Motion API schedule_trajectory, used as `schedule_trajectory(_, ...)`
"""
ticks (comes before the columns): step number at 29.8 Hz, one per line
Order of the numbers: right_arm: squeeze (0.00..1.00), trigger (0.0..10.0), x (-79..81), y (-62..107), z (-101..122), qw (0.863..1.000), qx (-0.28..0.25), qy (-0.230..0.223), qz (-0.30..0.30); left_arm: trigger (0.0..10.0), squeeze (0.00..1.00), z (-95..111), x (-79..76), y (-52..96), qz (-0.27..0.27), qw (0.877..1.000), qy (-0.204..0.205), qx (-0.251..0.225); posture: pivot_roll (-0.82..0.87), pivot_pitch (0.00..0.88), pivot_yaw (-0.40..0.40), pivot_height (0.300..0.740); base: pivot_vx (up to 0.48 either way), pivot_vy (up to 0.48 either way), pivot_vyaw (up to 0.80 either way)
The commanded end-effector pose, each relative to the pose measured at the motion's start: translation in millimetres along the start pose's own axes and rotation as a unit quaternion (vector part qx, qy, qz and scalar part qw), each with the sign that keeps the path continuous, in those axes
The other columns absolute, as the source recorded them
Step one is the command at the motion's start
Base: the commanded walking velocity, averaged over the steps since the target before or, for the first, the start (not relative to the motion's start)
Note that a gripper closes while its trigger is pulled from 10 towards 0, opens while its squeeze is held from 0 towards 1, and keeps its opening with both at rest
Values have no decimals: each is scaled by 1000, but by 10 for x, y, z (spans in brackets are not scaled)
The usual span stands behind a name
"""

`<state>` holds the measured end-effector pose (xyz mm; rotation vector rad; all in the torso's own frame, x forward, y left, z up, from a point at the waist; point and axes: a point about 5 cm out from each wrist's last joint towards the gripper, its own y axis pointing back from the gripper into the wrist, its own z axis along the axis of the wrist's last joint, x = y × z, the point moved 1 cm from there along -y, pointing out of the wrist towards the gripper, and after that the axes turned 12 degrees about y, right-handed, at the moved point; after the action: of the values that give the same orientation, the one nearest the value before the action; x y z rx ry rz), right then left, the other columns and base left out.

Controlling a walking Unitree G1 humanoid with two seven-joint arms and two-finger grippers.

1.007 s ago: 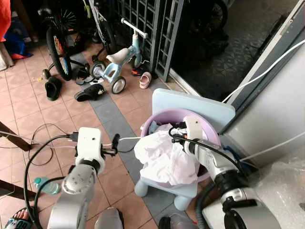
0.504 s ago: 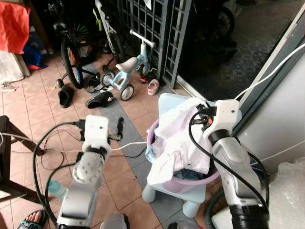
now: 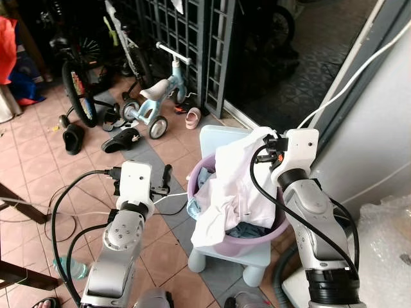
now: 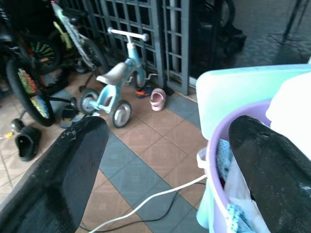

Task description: Clothes washing

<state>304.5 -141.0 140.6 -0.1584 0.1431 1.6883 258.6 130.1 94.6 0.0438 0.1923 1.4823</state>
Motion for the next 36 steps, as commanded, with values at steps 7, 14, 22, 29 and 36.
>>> schedule_trajectory(7, 0, 10000, 4, 0, 9, 1000, -6, 1, -1, 10000, 0, -14, -6, 2, -2, 1000, -5, 3, -5, 0, 6, 740, 0, 0, -600)
schedule_trajectory(14, 0, 10000, 30, 9, -32, 1000, -1, 7, 0, 10000, 0, -26, -8, 3, -3, 1000, -4, 7, -2, 0, 3, 740, -285, 0, 0)
schedule_trajectory(22, 0, 10000, -2, -42, -32, 1000, 1, 15, -6, 10000, 0, -32, -10, -13, -1, 1000, -1, 7, -1, 0, -7, 740, -310, 0, 0)
schedule_trajectory(29, 0, 10000, -15, -88, 33, 999, -5, 30, -10, 10000, 0, -35, -10, -23, 0, 1000, -1, 8, -3, 0, -7, 740, -306, 0, 0)
schedule_trajectory(36, 0, 10000, -51, -119, 88, 999, -14, 25, -20, 10000, 0, -39, -14, -30, -3, 1000, -1, 9, -9, 0, -1, 740, -287, 0, 0)
